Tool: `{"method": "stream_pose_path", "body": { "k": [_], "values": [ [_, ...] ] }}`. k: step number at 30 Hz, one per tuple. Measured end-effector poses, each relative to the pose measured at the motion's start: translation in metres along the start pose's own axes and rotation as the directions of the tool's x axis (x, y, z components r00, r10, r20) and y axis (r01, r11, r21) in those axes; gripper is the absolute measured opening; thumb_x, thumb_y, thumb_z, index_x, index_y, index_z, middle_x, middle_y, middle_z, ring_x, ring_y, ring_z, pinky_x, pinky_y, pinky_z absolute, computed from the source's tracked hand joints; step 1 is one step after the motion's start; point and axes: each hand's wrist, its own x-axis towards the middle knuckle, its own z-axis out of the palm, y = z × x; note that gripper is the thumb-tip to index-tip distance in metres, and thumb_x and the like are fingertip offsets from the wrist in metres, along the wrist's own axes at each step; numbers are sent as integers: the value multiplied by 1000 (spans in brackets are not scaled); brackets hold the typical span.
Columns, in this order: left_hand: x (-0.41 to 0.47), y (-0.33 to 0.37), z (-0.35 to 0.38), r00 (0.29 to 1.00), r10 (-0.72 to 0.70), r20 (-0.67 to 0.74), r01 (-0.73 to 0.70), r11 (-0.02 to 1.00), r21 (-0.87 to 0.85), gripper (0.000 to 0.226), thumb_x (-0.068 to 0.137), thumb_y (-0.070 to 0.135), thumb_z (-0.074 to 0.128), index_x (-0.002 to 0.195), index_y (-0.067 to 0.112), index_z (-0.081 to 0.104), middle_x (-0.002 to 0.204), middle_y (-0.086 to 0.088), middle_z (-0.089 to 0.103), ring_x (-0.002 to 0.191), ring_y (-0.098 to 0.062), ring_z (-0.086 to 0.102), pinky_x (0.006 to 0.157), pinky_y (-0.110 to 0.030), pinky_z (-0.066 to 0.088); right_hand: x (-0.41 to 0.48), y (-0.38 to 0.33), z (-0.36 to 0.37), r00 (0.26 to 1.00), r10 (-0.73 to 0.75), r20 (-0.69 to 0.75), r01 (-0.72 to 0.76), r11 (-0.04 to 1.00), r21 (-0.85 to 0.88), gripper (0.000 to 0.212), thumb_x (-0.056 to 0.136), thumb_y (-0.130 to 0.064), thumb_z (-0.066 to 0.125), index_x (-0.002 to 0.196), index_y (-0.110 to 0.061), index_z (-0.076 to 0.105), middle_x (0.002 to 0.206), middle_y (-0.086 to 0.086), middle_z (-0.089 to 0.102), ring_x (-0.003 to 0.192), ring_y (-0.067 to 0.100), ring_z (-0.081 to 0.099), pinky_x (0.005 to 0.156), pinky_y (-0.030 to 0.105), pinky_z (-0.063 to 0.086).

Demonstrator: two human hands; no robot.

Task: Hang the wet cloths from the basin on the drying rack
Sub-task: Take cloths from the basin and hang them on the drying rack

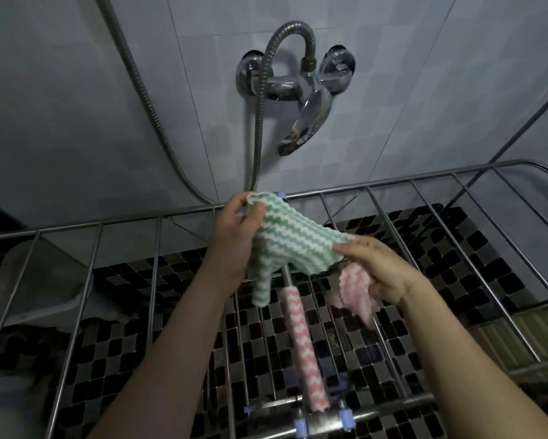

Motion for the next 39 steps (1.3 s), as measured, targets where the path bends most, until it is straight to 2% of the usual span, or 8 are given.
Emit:
{"method": "stream_pose_path", "body": {
  "k": [4,8,11,16,22,29,34,39],
  "values": [
    [9,-12,-6,999,-17,44,23,991,-129,19,98,6,48,112,19,52,102,-10,64,82,-24,65,67,-40,58,7,-19,-5,983,-81,-166,104,986,132,28,86,-18,64,111,-4,64,97,13,72,82,24,69,71,34,59],
    [28,-38,-12,996,9,-84,-12,999,-37,31,100,7,45,107,36,52,114,-18,60,86,-30,62,74,-51,54,30,-34,3,935,-192,-297,114,959,-261,12,98,-20,56,102,-11,63,91,4,73,81,18,71,71,31,56],
    [51,-70,-21,979,57,-193,-7,967,253,38,100,6,39,90,37,57,108,-4,65,92,-20,64,73,-36,51,80,-17,9,924,-199,-327,-37,804,-594,22,99,-22,51,117,-9,56,105,8,68,97,25,66,84,42,55],
    [83,-114,-41,967,-85,-240,162,933,322,48,97,-5,37,82,22,73,112,2,67,100,-17,66,85,-34,56,137,14,14,908,-143,-395,-246,582,-775,27,101,-24,42,120,-8,51,114,14,64,103,32,60,88,41,49],
    [95,-121,-49,986,-132,-105,167,869,466,57,88,-4,54,141,17,46,141,6,39,118,-12,51,93,-22,46,162,18,18,865,-206,-458,-203,690,-694,26,101,-29,44,115,-10,54,112,13,66,102,30,62,87,38,48],
    [102,-123,-46,945,-327,11,261,776,575,98,75,-3,67,154,21,15,156,5,13,139,-16,29,112,-41,36,159,31,21,878,-173,-446,-223,677,-701,42,95,-40,56,127,-13,51,107,6,66,89,20,66,75,28,46],
    [102,-117,-40,937,-345,55,269,813,516,93,66,-3,68,144,28,27,137,4,36,120,-20,50,98,-39,48,155,28,30,969,-112,-221,-59,761,-646,32,82,-51,70,84,-19,71,84,-3,73,83,14,68,76,30,53],
    [104,-118,-41,913,-384,134,316,877,361,85,62,-12,64,132,30,41,115,-8,63,107,-24,64,78,-37,54,154,31,29,977,-125,-171,-22,743,-669,18,83,-34,74,84,-16,76,79,-4,75,74,12,71,73,29,56]
  ]
}}
